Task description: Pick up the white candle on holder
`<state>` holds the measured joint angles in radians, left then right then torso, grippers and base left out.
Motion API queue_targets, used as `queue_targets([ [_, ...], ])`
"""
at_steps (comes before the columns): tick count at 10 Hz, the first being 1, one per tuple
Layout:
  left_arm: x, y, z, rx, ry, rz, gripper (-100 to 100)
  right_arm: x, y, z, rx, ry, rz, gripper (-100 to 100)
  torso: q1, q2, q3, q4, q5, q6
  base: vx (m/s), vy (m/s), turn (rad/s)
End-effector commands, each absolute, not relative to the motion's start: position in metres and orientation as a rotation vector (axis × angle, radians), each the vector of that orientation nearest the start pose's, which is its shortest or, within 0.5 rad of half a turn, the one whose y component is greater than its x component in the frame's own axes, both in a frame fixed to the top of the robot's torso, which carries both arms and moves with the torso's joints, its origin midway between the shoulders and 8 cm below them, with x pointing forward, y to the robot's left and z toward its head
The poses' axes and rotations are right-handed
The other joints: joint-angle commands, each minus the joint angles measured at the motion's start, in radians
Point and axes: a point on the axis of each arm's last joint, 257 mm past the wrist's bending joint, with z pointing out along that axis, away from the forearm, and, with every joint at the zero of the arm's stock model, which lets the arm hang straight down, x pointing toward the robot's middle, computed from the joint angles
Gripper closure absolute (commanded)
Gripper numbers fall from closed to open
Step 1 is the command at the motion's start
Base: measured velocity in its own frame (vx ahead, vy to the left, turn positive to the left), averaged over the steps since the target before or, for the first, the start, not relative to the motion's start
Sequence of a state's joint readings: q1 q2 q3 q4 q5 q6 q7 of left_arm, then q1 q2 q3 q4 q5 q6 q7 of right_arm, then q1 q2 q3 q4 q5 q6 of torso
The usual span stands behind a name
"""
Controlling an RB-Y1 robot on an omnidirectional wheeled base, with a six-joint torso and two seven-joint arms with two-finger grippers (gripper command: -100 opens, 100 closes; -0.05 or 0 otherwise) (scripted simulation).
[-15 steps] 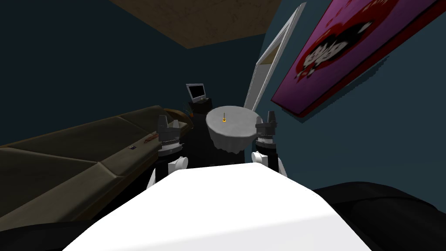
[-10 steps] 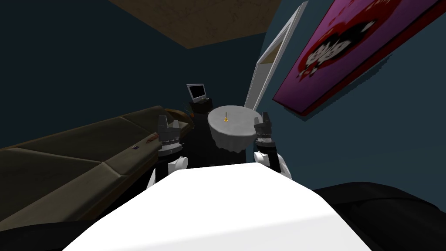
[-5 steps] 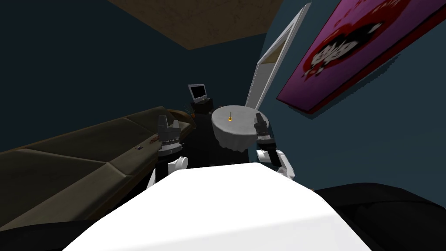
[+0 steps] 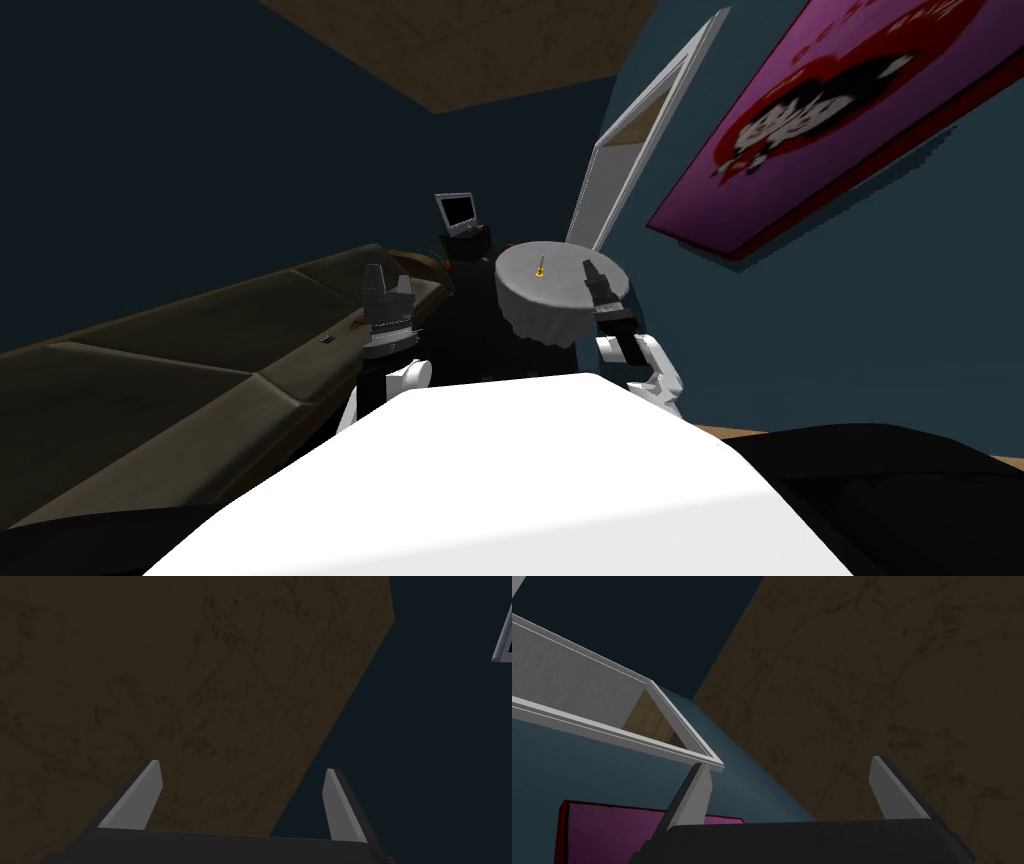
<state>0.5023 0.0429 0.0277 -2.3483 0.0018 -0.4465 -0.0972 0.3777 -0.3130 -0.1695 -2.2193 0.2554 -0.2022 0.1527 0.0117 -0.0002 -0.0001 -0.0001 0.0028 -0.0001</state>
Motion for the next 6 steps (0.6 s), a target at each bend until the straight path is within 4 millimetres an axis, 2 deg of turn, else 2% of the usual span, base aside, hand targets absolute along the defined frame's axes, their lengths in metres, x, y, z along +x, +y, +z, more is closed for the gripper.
queue_targets([
  [1,0.338,0.282,0.044,-0.576,0.657,-1.189,0,0.417,-0.334,-0.012,0.332,1.110,0.608,-100,0.000,0.000,0.000,0.000,0.000,0.000,-0.001,0.154,0.002],
  [6,0.338,0.282,0.044,-0.576,0.657,-1.189,0,0.440,-0.392,-0.030,0.293,1.203,0.315,-100,-0.001,-0.002,-0.001,0.000,0.000,0.000,0.021,0.181,0.027],
])
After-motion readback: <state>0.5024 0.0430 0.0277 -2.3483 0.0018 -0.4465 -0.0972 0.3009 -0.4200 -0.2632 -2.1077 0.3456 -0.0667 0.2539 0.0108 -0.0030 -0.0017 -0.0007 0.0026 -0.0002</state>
